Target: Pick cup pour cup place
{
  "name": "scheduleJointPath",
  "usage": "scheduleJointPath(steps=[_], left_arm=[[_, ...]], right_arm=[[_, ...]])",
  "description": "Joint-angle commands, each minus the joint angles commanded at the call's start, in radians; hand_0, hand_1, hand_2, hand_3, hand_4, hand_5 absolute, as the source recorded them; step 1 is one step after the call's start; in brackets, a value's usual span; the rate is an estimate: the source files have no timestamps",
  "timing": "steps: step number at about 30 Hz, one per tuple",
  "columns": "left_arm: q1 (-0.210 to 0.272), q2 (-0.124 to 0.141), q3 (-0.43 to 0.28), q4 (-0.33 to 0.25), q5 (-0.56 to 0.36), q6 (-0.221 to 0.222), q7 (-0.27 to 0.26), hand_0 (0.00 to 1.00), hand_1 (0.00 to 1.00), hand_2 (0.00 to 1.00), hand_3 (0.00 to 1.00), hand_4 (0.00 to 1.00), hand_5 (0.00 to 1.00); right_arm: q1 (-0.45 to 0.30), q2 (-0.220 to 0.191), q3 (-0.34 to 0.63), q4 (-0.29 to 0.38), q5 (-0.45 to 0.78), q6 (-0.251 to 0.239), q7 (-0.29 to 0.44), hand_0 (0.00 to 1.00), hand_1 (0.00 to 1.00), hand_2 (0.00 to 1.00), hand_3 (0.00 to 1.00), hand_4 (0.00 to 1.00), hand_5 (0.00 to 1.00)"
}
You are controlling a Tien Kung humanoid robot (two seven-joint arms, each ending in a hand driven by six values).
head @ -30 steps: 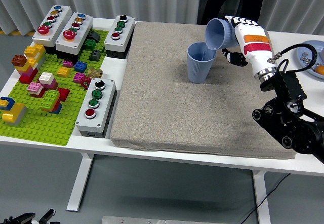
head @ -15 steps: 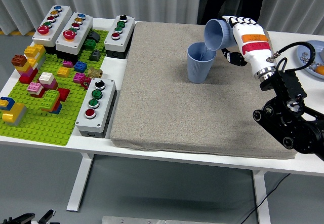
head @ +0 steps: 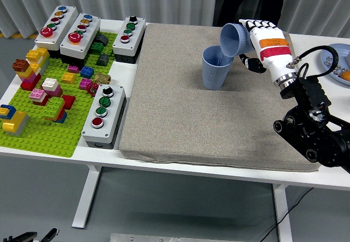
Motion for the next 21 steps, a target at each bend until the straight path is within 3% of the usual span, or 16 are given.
scheduleJointPath(steps=[21], left_arm=[[-0.003, 0.001, 0.0, 0.0, -0.001, 0.0, -0.001, 0.764, 0.78, 0.824, 0.719, 0.508, 0.985]], right_arm=[[0.011, -0.007, -0.023, 0.005, -0.047, 0.0, -0.043, 0.769, 0.657, 0.544, 0.571, 0.617, 0.002]])
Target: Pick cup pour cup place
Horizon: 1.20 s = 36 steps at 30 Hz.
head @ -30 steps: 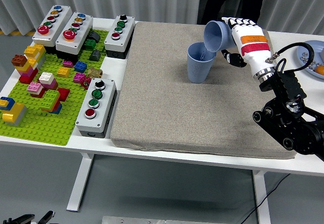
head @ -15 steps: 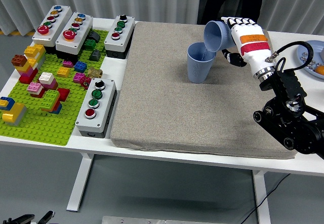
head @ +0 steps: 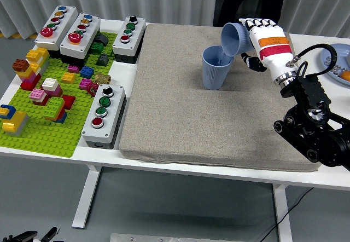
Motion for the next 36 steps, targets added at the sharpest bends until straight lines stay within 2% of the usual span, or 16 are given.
scheduleJointPath(steps=[27, 36], left_arm=[[0.006, 0.001, 0.002, 0.0, -0.002, 0.0, 0.001, 0.764, 0.781, 0.824, 0.72, 0.508, 0.985], [0.008, 0.002, 0.001, 0.0, 0.001, 0.0, 0.002, 0.764, 0.781, 0.824, 0.723, 0.508, 0.987]], right_arm=[[0.022, -0.017, -0.026, 0.014, -0.057, 0.0, -0.033, 0.775, 0.664, 0.546, 0.571, 0.617, 0.002], [0.025, -0.018, -0.039, 0.028, -0.104, 0.0, -0.064, 0.776, 0.666, 0.548, 0.568, 0.62, 0.002]])
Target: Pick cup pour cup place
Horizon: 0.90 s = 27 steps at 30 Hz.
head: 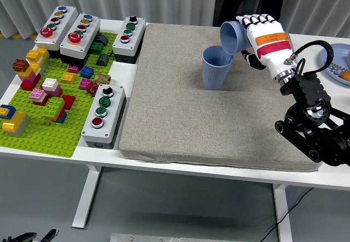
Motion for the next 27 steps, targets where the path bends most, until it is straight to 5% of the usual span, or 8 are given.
scheduleJointPath(steps=[27], left_arm=[[-0.007, 0.0, -0.002, 0.0, 0.0, 0.0, -0.001, 0.763, 0.782, 0.825, 0.724, 0.508, 0.991]], right_arm=[[0.011, -0.007, -0.01, 0.027, -0.041, 0.0, -0.048, 0.783, 0.668, 0.55, 0.567, 0.627, 0.002]])
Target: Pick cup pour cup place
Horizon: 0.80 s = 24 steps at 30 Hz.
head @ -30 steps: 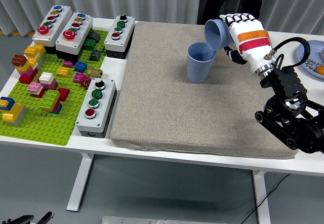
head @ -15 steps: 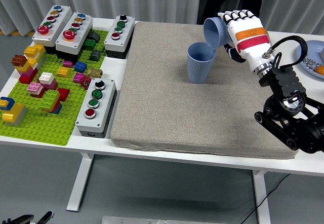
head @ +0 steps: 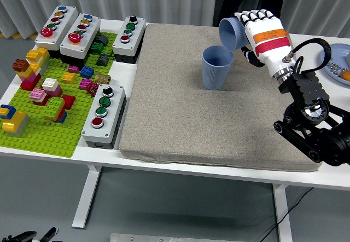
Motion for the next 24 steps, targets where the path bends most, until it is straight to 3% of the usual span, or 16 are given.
scheduleJointPath(steps=[6, 14, 17, 19, 24], left_arm=[[0.0, 0.0, 0.0, 0.0, -0.002, 0.0, -0.001, 0.763, 0.782, 0.825, 0.723, 0.508, 0.99], [0.005, -0.001, -0.002, 0.0, 0.0, 0.0, 0.001, 0.763, 0.782, 0.825, 0.723, 0.507, 0.99], [0.007, -0.002, -0.004, 0.0, 0.002, 0.001, 0.001, 0.763, 0.782, 0.825, 0.723, 0.507, 0.991], [0.008, -0.002, -0.001, 0.0, 0.0, 0.0, 0.001, 0.763, 0.782, 0.825, 0.723, 0.507, 0.991], [0.013, -0.003, -0.002, 0.0, 0.003, 0.0, 0.002, 0.763, 0.781, 0.825, 0.723, 0.507, 0.99]], right_arm=[[-0.004, -0.004, 0.02, -0.002, 0.028, 0.0, 0.004, 0.782, 0.669, 0.55, 0.567, 0.628, 0.002], [-0.017, 0.002, 0.036, -0.015, 0.216, 0.0, 0.045, 0.783, 0.669, 0.55, 0.565, 0.628, 0.002], [-0.024, 0.003, 0.05, -0.019, 0.345, 0.006, 0.071, 0.781, 0.669, 0.55, 0.564, 0.626, 0.002], [-0.03, 0.003, 0.064, -0.018, 0.423, 0.021, 0.088, 0.781, 0.669, 0.55, 0.564, 0.626, 0.002], [-0.056, 0.001, 0.155, 0.005, 0.637, 0.12, 0.097, 0.782, 0.669, 0.55, 0.566, 0.624, 0.002]])
